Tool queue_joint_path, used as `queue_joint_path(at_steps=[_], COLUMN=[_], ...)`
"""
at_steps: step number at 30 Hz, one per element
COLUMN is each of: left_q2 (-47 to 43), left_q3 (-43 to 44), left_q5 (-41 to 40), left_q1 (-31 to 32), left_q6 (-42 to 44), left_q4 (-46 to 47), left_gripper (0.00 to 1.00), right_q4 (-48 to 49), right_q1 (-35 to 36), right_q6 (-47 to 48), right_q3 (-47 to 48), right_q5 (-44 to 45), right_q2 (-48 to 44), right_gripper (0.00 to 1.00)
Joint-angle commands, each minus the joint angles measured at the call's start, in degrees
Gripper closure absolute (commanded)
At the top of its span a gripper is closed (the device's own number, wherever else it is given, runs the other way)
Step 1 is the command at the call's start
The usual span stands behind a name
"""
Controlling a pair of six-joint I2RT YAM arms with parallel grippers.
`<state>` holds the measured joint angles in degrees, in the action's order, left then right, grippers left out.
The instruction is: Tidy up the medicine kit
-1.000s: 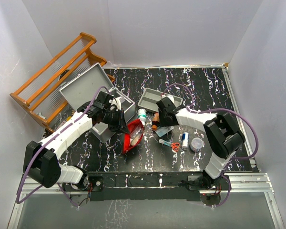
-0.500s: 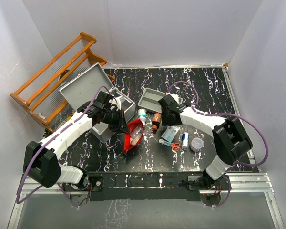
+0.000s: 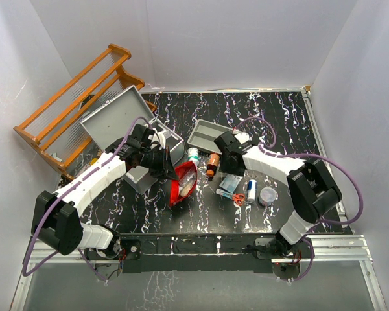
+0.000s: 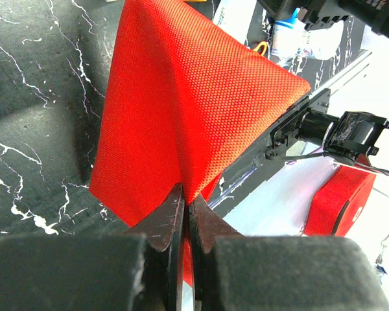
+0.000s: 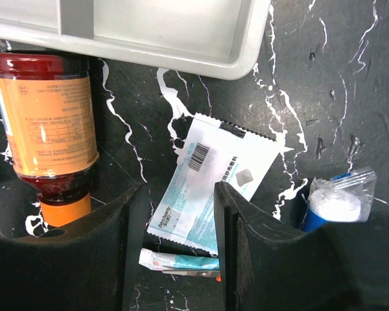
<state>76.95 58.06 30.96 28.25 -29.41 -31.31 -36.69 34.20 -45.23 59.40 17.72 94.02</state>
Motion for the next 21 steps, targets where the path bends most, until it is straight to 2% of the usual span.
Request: queue_joint_path(at_steps=[1, 11, 13, 17, 21], left_q2=[-0.4, -0.4, -0.6, -0.2, 0.2], left_q3=[-0.9, -1.4, -1.6, -1.5, -1.6], left_q5=[2.8, 3.5, 3.5, 3.7, 4.5], left_q1=[0.0, 0.0, 0.0, 0.0, 0.1], left_q6=[-0.1, 0.0, -0.2, -0.4, -0.8], left_q4=[1.5, 1.8, 2.1, 2.3, 2.7], left_gripper=[1.0, 1.0, 1.0, 1.0, 1.0], right_q4=[-1.6, -0.6, 0.4, 2.2, 3.1], right_q1=[0.9, 1.9, 1.9, 1.8, 1.8], right_q6=[-5.5, -5.1, -4.5, -3.9, -3.9], right_q3=[1.5, 0.7, -0.6, -2.3, -2.3], right_q5=[2.1, 3.6, 3.4, 2.6, 2.8], right_q2=[2.1, 8.6, 9.3, 9.9, 7.2], right_gripper=[0.6, 0.66, 0.71, 0.91, 0.94])
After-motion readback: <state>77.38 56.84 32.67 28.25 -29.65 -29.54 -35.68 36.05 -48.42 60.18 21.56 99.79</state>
